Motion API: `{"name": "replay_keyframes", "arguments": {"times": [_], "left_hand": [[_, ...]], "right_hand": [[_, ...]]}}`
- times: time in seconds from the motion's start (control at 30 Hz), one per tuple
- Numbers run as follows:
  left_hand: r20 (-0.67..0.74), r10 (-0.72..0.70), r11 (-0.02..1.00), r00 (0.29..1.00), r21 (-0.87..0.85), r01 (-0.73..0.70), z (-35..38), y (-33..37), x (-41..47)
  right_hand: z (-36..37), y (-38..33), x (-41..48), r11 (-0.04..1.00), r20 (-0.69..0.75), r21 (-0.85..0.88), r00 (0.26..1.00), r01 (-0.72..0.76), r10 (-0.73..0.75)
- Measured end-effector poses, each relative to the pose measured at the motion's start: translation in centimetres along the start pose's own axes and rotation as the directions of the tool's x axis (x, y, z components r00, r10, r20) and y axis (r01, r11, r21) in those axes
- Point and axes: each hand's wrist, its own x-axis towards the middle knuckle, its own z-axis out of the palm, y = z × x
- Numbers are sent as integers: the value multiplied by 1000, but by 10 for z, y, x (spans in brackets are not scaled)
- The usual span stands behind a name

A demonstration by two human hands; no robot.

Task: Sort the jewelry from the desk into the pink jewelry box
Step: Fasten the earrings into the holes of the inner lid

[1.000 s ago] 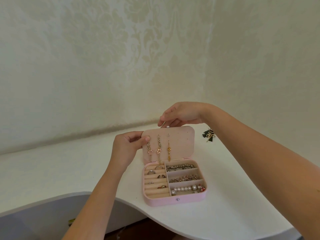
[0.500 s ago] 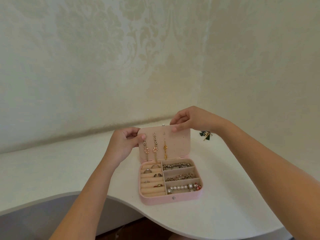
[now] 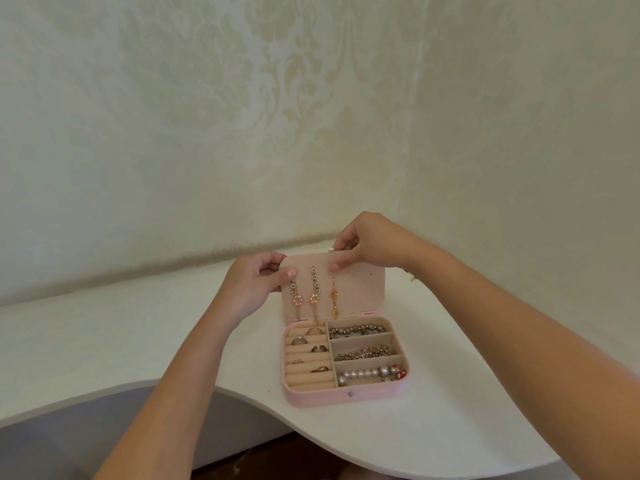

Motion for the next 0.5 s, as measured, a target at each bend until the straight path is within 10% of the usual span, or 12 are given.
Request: {"name": "replay_keyframes", "arguments": {"times": [0.5], "left_hand": [[19,4,999,1000,38,-4,-2,2,-2]], "right_hand": [[0,-12,3,984,73,-180,997,11,2]]}}
